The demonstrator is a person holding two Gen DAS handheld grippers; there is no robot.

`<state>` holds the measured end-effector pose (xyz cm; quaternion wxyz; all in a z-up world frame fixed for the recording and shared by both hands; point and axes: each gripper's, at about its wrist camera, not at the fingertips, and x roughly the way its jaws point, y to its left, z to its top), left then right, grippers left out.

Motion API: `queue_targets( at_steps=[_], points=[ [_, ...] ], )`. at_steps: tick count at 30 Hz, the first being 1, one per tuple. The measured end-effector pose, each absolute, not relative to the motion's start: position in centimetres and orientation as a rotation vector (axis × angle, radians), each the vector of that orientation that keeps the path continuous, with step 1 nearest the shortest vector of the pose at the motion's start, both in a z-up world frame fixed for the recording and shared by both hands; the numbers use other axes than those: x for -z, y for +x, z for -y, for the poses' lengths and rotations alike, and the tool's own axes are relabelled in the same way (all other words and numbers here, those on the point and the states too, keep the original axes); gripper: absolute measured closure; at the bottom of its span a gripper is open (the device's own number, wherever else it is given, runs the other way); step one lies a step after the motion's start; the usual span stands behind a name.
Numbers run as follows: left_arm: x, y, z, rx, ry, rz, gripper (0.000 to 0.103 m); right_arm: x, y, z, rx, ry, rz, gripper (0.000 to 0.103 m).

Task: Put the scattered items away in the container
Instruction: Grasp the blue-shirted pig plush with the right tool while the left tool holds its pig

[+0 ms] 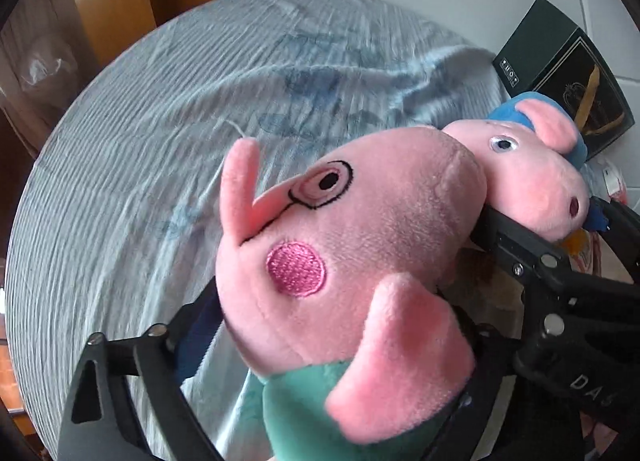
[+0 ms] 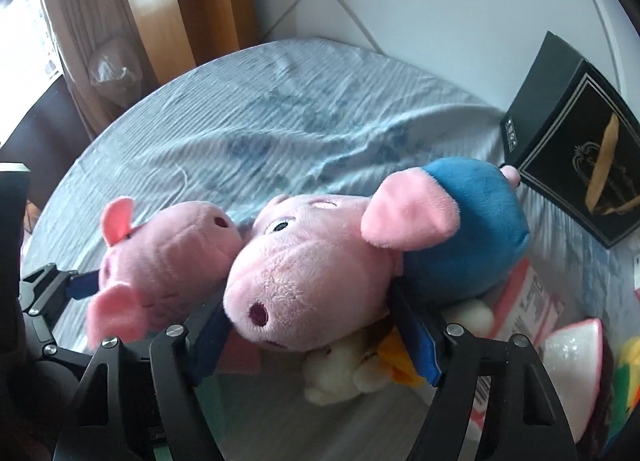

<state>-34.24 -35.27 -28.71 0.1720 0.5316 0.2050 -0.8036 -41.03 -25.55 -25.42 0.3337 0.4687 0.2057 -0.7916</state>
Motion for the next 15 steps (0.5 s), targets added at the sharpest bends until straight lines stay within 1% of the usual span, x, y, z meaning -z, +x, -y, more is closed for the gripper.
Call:
queue_targets(
  at_steps=[2, 4, 7, 10, 12, 14, 15],
  points=[
    [28.3, -34.0, 35.0, 2.291, 1.489, -0.567, 0.018, 25.4, -41.1, 25.5, 2.075, 1.187, -0.538, 0.031],
    [28.1, -33.8, 35.0, 2.295, 1.492, -0.558, 0.018, 25.4, -41.1, 25.6, 2.074, 1.175, -0.547, 0.031],
    [27.9, -33.7, 35.2, 2.287, 1.479, -0.574, 0.019, 24.7, -40.8, 25.5, 2.093, 1.12, -0.539, 0.026],
    [27.2, -33.5, 35.1, 2.299, 1.439, -0.507, 0.022, 25.0, -41.0, 25.6, 2.095, 1.099, -0.515, 0.026],
    [26.6, -33.6, 35.0, 2.31, 1.416, -0.458, 0.024, 25.6, -41.2, 26.0, 2.096, 1.094, -0.522, 0.033],
    [25.8, -33.4, 35.4, 2.311, 1.368, -0.415, 0.025, 25.2, -41.0, 26.1, 2.106, 1.078, -0.52, 0.043],
    [25.4, -33.5, 35.5, 2.312, 1.345, -0.398, 0.025, 24.8, -40.9, 26.0, 2.113, 1.064, -0.514, 0.045]
  ],
)
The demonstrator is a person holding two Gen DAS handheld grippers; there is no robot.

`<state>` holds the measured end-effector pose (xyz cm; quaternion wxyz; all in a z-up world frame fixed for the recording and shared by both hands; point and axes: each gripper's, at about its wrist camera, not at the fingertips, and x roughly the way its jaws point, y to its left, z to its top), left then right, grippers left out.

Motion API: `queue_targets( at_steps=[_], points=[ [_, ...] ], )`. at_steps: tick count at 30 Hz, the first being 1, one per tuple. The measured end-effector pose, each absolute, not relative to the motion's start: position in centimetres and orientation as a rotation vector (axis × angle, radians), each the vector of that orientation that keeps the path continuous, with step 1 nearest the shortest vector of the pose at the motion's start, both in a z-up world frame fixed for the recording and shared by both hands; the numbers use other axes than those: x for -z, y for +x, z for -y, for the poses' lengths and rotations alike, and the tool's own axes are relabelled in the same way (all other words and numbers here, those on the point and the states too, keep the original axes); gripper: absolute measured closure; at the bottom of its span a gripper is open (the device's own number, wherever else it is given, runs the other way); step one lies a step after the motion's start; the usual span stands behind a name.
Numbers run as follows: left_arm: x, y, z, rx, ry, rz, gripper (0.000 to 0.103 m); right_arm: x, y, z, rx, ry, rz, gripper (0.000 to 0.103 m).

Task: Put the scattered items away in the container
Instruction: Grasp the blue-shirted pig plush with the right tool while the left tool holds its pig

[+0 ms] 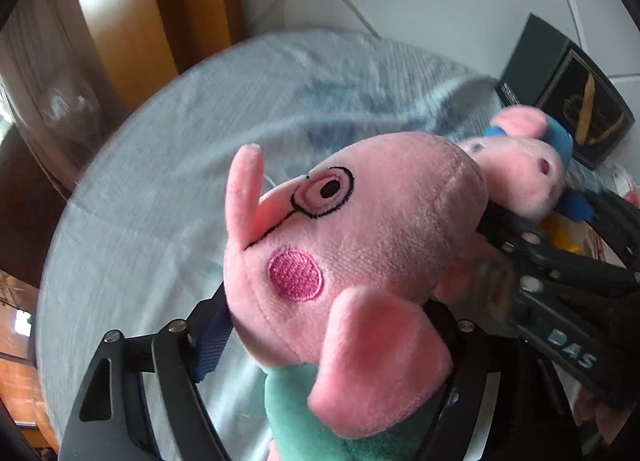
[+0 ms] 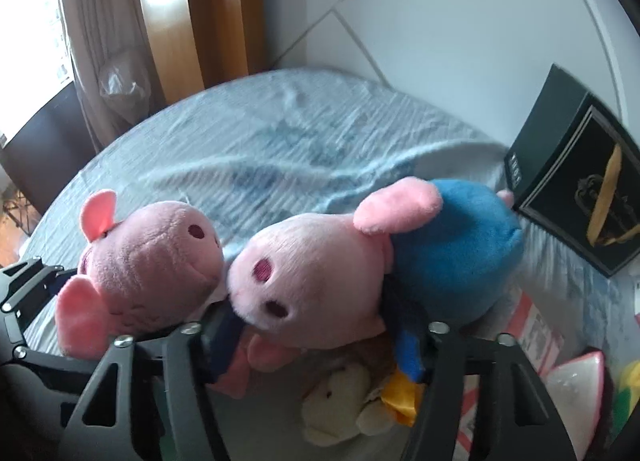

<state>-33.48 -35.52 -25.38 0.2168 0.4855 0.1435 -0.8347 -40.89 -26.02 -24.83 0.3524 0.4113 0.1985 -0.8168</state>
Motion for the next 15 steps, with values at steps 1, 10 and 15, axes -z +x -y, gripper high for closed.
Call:
queue_targets(
  at_steps=[1, 10, 15],
  points=[
    [24.9, -33.4, 35.7, 2.319, 1.314, -0.377, 0.025, 24.2, -40.7, 25.8, 2.121, 1.048, -0.49, 0.046],
    [19.8, -33.4, 35.3, 2.395, 1.156, -0.324, 0.025, 18.2, -39.4, 22.8, 2.141, 0.928, -0.284, 0.052],
    [16.4, -31.9, 33.6, 2.448, 1.082, -0.298, 0.025, 14.5, -37.7, 21.1, 2.162, 0.848, -0.234, 0.054]
  ],
)
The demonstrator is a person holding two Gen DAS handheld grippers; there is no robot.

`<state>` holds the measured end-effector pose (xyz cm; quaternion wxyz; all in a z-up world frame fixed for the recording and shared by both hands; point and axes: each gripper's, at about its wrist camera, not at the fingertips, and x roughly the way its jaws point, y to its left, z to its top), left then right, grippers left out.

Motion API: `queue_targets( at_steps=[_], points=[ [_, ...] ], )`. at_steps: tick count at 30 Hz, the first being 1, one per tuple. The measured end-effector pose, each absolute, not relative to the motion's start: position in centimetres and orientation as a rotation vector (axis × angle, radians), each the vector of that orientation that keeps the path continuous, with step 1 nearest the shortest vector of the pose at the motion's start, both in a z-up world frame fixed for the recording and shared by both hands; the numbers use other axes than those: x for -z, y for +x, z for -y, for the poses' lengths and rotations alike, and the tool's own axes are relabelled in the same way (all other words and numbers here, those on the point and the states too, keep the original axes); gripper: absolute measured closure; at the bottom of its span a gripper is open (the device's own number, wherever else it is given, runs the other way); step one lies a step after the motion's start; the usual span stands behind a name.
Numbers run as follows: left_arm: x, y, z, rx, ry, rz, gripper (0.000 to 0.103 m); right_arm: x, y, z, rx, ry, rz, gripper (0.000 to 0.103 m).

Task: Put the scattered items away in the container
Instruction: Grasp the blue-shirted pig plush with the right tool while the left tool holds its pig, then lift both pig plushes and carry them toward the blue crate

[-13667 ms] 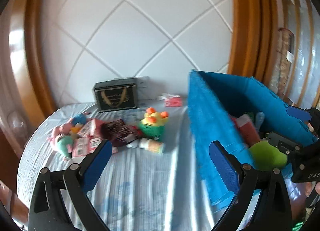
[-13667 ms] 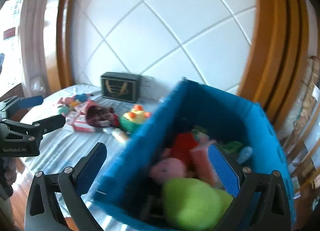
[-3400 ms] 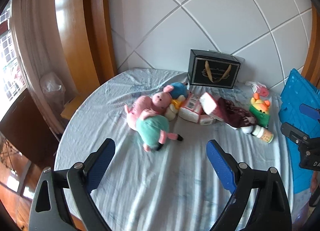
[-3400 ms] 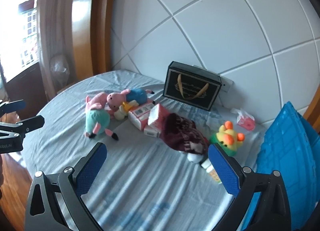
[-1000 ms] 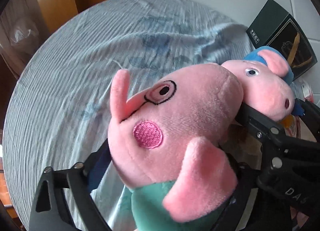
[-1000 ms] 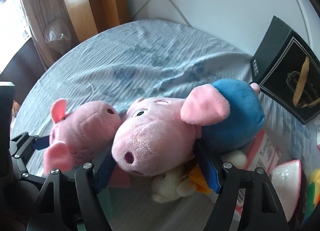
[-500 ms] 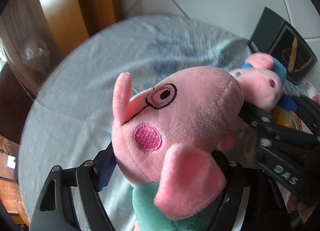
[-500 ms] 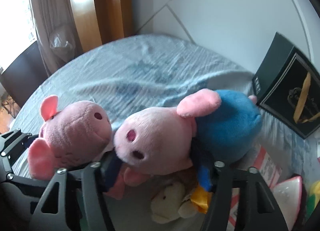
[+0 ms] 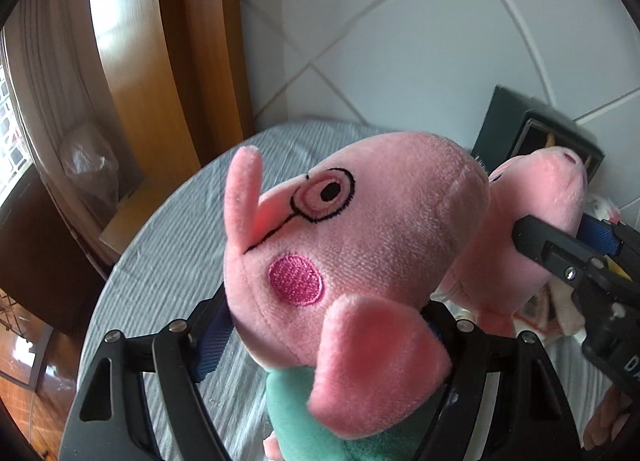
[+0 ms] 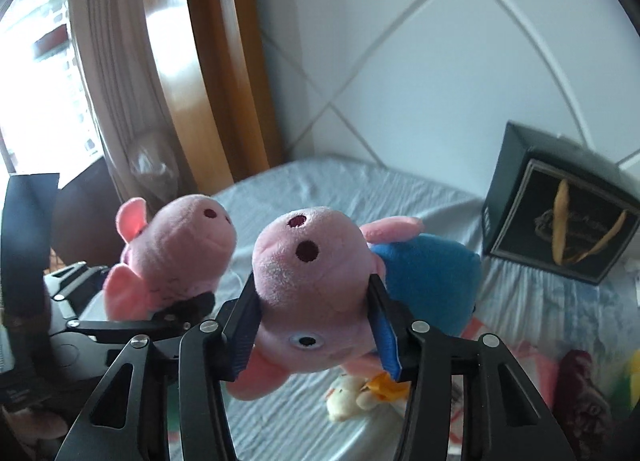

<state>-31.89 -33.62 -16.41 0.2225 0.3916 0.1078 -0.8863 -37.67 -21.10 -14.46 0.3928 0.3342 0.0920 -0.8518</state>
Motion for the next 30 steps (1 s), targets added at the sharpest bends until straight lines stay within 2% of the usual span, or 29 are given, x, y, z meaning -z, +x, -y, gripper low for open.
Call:
queue_targets(
  at_steps=[13, 19, 25, 30],
  points=[
    [6.3, -24.7, 26.6, 2.577, 0.868, -0.226, 0.025, 2.4, -28.6, 12.5, 2.301, 0.567, -0.158, 0.054],
    [3.8, -22.2, 21.6, 2.629, 0.822, -0.205, 0.025, -1.3, -24.3, 6.6, 2.361, 0.477, -0.138, 0.054],
    [3.0, -20.1, 15.3, 2.663, 0.811, -0.214, 0.025, -3.5, -21.4, 0.0, 2.413, 0.409, -0.131, 0.058],
    [4.4, -19.0, 11.8, 2.69, 0.88, -0.21, 0.025, -1.6, -20.7, -3.7, 2.433, 0.501, -0.162, 0.06]
  ],
)
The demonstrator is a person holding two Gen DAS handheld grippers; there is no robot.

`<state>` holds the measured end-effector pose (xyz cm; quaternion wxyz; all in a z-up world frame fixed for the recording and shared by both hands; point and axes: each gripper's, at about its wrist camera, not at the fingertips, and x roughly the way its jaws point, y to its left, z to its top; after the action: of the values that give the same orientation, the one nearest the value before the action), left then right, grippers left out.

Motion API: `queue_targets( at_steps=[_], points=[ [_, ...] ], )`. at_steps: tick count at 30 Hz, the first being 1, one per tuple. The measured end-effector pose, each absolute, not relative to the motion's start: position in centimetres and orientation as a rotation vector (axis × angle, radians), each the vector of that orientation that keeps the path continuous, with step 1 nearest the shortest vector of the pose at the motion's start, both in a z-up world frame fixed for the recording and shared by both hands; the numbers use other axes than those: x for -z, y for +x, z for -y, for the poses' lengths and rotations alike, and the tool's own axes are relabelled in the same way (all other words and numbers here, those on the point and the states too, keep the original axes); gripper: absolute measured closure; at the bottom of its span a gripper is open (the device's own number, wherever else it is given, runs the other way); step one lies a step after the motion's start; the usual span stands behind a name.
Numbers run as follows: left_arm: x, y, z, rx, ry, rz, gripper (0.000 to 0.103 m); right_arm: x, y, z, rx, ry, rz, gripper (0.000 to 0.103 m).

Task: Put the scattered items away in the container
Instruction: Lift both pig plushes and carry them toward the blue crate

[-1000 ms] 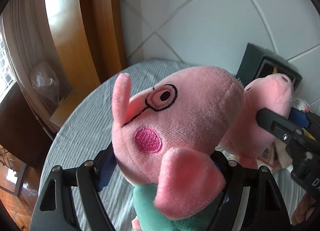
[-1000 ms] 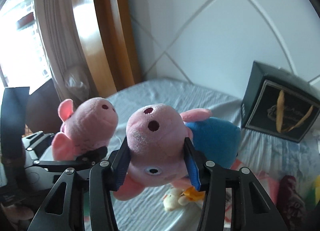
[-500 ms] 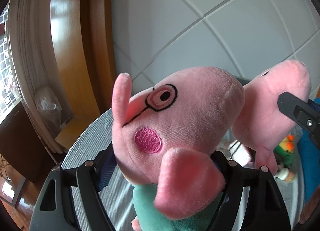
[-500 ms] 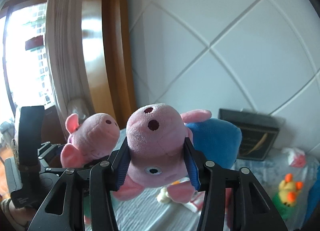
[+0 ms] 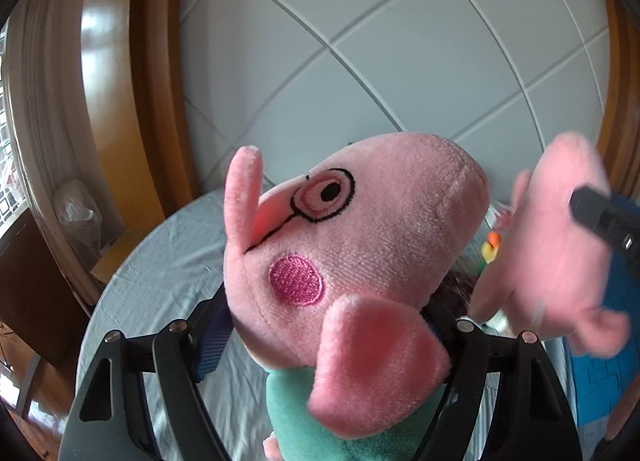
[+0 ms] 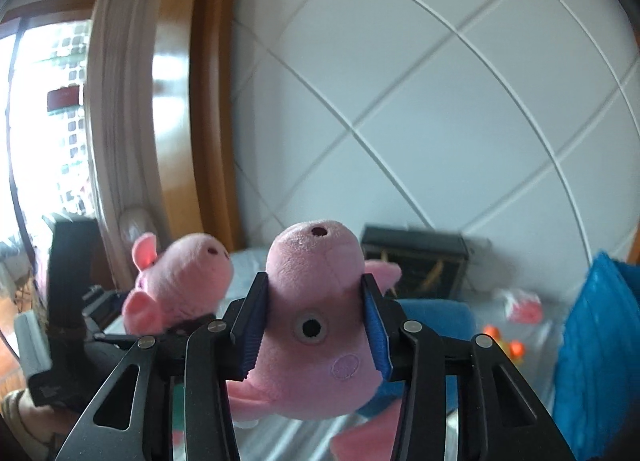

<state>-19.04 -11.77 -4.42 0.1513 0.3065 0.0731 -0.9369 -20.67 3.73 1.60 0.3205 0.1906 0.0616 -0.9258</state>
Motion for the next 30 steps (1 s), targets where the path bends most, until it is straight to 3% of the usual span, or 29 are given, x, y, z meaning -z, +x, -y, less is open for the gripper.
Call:
queue_targets(
  at_steps=[6, 7, 10, 15, 18, 22, 30],
  points=[
    [8.9, -19.1, 10.6, 2.683, 1.029, -0.18, 0.025, 4.0, -19.4, -6.7, 2.451, 0.721, -0.197, 0.061],
    [10.0, -19.1, 10.4, 2.677, 1.062, -0.18, 0.025, 5.0, -19.4, -7.1, 2.459, 0.759, -0.218, 0.063],
    [13.7, -19.5, 10.7, 2.65, 1.167, -0.201, 0.025, 9.3, -19.6, -8.0, 2.466, 0.908, -0.29, 0.086],
    [18.8, -19.0, 7.8, 2.593, 1.37, -0.186, 0.025, 15.6, -21.1, -8.8, 2.407, 1.124, -0.238, 0.086],
    [20.8, -19.1, 7.2, 2.571, 1.443, -0.182, 0.025, 17.5, -21.4, -9.9, 2.397, 1.193, -0.209, 0.083],
    [22.4, -18.9, 7.9, 2.543, 1.481, -0.177, 0.025, 18.7, -20.8, -10.6, 2.395, 1.247, -0.193, 0.06],
    [23.2, -18.5, 11.7, 2.469, 1.437, -0.249, 0.025, 19.9, -21.2, -8.7, 2.353, 1.292, -0.196, 0.048]
  ],
)
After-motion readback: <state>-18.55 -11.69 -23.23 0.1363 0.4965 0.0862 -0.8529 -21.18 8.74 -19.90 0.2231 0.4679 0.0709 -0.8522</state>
